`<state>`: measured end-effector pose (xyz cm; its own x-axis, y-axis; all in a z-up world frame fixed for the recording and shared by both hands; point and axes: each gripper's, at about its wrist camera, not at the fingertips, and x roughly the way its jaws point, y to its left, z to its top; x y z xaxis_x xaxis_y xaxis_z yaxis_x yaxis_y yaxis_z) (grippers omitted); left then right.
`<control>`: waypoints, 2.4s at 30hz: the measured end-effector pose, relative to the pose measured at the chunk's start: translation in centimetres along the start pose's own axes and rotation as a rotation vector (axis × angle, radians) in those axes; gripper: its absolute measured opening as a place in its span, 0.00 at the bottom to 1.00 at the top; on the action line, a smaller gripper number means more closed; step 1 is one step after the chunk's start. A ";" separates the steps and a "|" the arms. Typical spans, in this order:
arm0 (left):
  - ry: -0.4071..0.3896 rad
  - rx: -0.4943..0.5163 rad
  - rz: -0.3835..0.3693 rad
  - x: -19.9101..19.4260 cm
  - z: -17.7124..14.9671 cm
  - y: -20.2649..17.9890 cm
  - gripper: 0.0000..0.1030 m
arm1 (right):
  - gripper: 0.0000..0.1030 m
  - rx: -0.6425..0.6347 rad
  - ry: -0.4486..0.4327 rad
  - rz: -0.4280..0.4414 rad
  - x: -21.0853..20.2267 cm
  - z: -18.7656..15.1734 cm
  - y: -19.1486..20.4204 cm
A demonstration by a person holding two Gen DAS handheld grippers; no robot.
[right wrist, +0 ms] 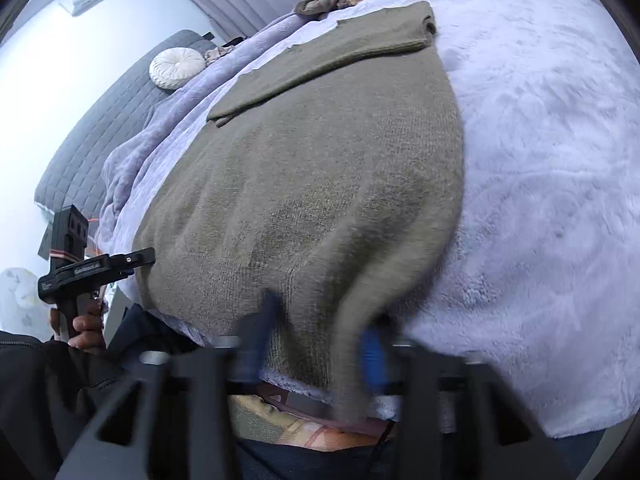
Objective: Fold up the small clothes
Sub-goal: 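Grasp the sweater hem with both grippers, then lift the hem with both grippers and fold it toward the collar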
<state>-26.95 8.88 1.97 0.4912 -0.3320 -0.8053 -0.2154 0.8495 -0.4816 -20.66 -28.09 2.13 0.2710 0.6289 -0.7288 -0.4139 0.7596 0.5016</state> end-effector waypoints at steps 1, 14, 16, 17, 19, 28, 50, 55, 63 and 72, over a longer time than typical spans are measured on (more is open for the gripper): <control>0.004 -0.013 -0.013 -0.3 0.0 0.1 0.12 | 0.14 0.006 0.003 0.021 0.0 0.1 -0.1; -0.182 0.113 -0.004 -4.6 4.9 -3.4 0.11 | 0.11 0.005 -0.155 0.123 -4.4 5.1 1.0; -0.186 0.102 -0.006 -4.6 5.7 -3.4 0.11 | 0.11 0.010 -0.171 0.117 -4.6 6.2 0.9; -0.187 0.094 -0.008 -4.4 6.2 -3.5 0.11 | 0.11 0.016 -0.178 0.112 -4.6 6.7 0.8; -0.199 0.088 -0.013 -4.1 6.9 -3.7 0.11 | 0.10 0.034 -0.195 0.103 -4.5 7.7 0.7; -0.202 0.026 0.007 -2.1 10.7 -4.3 0.11 | 0.10 0.094 -0.264 0.049 -4.8 12.5 -0.1; -0.200 -0.013 0.080 0.6 21.0 -5.8 0.11 | 0.10 0.062 -0.244 -0.073 -1.8 22.9 -0.1; -0.190 -0.024 0.085 1.8 23.0 -5.9 0.11 | 0.10 0.069 -0.242 -0.090 -0.9 25.0 -0.6; -0.181 -0.032 0.103 3.4 26.4 -5.9 0.11 | 0.09 0.078 -0.239 -0.110 0.8 28.5 -1.2; -0.136 -0.047 0.120 6.2 30.4 -6.2 0.11 | 0.09 0.108 -0.199 -0.142 3.5 32.3 -2.9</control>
<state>3.05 14.01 10.44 0.5685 -0.1679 -0.8053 -0.3167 0.8588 -0.4027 9.55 -22.75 13.21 0.4895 0.5265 -0.6951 -0.2670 0.8494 0.4552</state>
